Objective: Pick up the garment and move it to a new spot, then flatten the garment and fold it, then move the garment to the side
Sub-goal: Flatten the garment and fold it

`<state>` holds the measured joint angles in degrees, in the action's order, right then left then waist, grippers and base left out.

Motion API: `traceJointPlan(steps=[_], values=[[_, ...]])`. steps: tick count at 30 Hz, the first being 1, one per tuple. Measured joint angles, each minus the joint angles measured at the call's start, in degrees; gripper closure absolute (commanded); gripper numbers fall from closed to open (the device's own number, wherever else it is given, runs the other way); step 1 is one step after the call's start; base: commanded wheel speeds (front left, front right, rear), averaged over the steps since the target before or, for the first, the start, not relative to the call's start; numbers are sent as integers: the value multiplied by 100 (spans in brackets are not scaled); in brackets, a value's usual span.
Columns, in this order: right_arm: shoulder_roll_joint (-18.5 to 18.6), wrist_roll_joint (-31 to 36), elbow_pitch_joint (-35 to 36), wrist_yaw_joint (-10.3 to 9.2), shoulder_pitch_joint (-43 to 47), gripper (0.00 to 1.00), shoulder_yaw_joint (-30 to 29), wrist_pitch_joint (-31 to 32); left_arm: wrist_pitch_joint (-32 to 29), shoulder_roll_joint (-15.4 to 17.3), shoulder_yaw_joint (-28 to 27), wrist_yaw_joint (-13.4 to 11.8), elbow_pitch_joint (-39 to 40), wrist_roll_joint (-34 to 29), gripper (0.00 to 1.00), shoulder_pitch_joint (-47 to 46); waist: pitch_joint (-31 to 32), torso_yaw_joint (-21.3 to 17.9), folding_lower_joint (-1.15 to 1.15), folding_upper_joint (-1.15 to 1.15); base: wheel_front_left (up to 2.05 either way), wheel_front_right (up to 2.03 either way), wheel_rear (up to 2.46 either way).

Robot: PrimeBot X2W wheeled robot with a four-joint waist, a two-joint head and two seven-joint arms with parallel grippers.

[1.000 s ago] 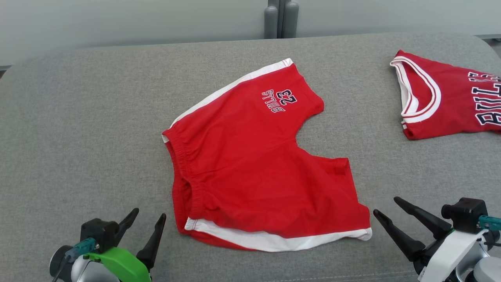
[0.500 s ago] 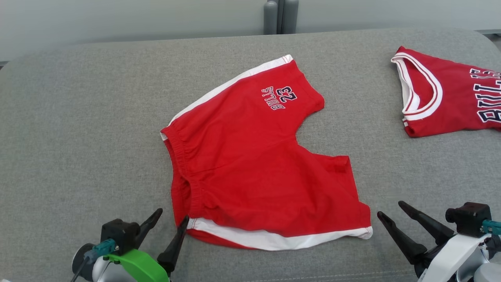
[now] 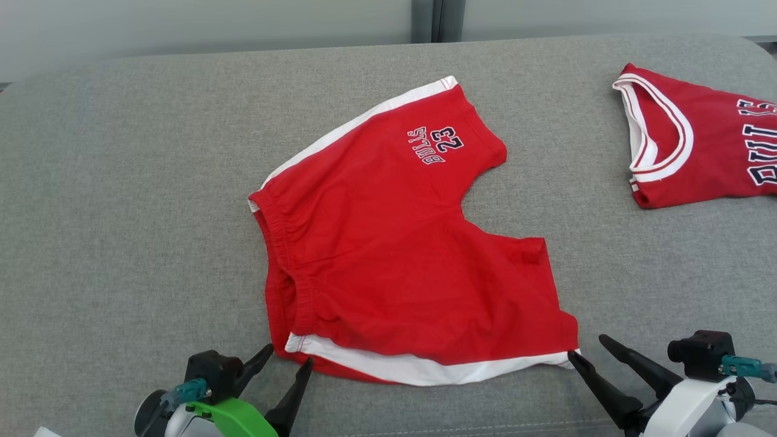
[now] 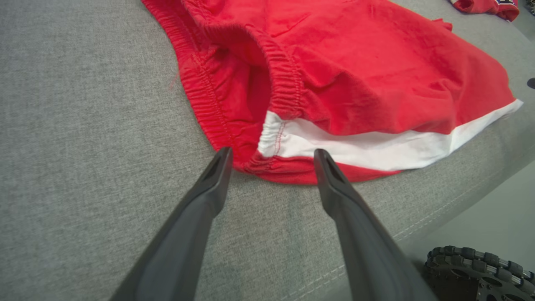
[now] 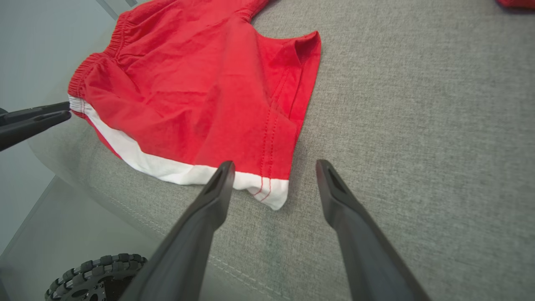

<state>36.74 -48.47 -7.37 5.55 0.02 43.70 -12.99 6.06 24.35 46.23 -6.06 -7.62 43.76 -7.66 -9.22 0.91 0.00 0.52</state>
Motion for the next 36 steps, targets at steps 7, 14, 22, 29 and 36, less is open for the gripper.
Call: traceJointPlan(steps=[7, 14, 22, 29, 36], values=[[-93, 2, -163, -3, -14, 0, 19, 52, -5, -14, -3, 0, -76, -19, 0, -2, -44, 18, 0, 0, 0, 0, 0], [-171, 2, -341, -62, -80, 0, -25, 93, -48, -54, -3, 0, -90, -20, 0, -23, -76, 41, 0, 0, 0, 0, 0], [-305, -93, -558, -60, -103, 0, 40, 254, -48, -143, 4, 0, -136, -41, 0, -35, -62, 50, 0, 0, 0, 0, 0], [-434, -115, -619, -54, -201, 0, 82, 330, -44, -158, 8, 1, -171, -67, 0, -53, -53, 53, 0, 0, 0, 0, 0], [-465, -157, -731, -35, -203, 0, 112, 398, 80, -188, -4, 5, -141, -131, 0, -150, -38, 57, 0, 0, 0, 0, 0]])
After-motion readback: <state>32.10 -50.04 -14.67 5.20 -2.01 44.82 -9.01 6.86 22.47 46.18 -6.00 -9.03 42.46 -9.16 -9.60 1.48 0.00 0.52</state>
